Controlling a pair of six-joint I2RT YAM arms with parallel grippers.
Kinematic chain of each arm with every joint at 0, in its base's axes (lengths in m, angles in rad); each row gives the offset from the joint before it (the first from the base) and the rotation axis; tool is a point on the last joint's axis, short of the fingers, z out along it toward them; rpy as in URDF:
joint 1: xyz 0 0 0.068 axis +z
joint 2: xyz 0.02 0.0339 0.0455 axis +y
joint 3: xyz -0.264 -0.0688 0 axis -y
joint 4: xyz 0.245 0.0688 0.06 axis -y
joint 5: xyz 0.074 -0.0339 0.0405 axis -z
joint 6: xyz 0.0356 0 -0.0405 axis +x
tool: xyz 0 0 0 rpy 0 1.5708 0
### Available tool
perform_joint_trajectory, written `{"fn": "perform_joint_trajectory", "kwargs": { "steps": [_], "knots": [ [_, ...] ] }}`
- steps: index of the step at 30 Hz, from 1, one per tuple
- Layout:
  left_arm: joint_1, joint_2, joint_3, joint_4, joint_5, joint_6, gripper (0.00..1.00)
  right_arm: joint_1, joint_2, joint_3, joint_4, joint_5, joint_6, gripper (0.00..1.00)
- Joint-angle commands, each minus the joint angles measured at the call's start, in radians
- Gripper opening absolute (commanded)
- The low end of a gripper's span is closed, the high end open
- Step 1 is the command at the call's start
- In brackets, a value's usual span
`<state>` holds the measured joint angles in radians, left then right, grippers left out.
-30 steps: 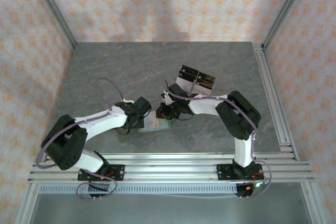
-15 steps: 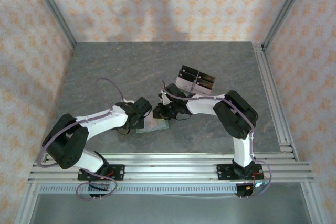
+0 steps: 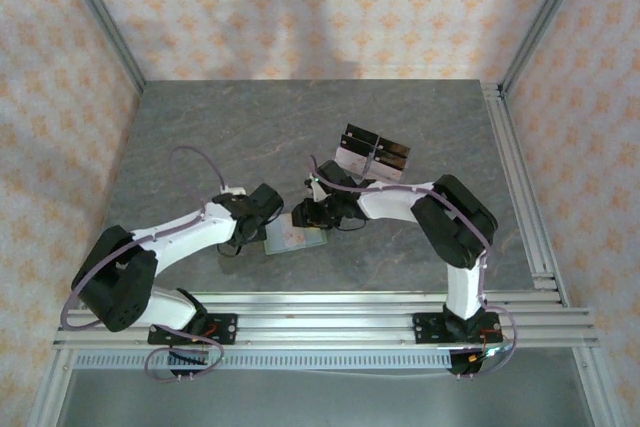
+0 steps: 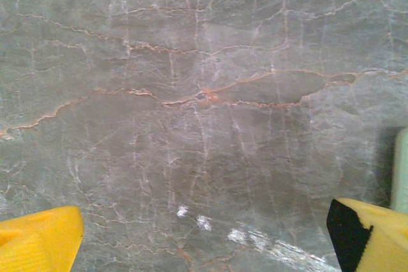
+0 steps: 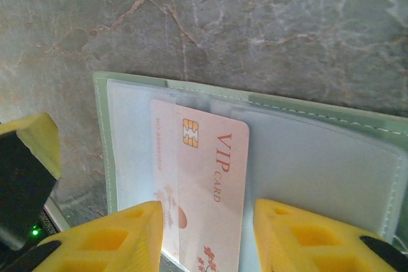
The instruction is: Put the credit cards into the card holder
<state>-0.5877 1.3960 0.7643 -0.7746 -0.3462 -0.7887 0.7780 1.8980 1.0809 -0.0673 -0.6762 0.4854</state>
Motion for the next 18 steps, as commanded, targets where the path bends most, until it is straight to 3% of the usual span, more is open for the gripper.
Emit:
{"fn": "perform_joint_trajectory", "kwargs": {
  "steps": [1, 4, 12, 18],
  "knots": [
    [0.008, -0.006, 0.002, -0.024, -0.036, -0.014, 1.00, -0.006, -0.035, -0.033, -0.040, 0.044, -0.009, 0.43],
    [0.008, -0.001, -0.009, 0.016, 0.001, -0.002, 1.00, -0.007, -0.046, -0.037, -0.041, 0.040, -0.007, 0.49],
    [0.006, 0.058, 0.007, 0.059, 0.043, 0.029, 1.00, -0.007, -0.108, 0.005, -0.131, 0.073, -0.035, 0.50],
    [0.005, 0.100, 0.020, 0.085, 0.062, 0.038, 1.00, -0.005, -0.104, 0.059, -0.279, 0.177, -0.096, 0.41]
  ]
}}
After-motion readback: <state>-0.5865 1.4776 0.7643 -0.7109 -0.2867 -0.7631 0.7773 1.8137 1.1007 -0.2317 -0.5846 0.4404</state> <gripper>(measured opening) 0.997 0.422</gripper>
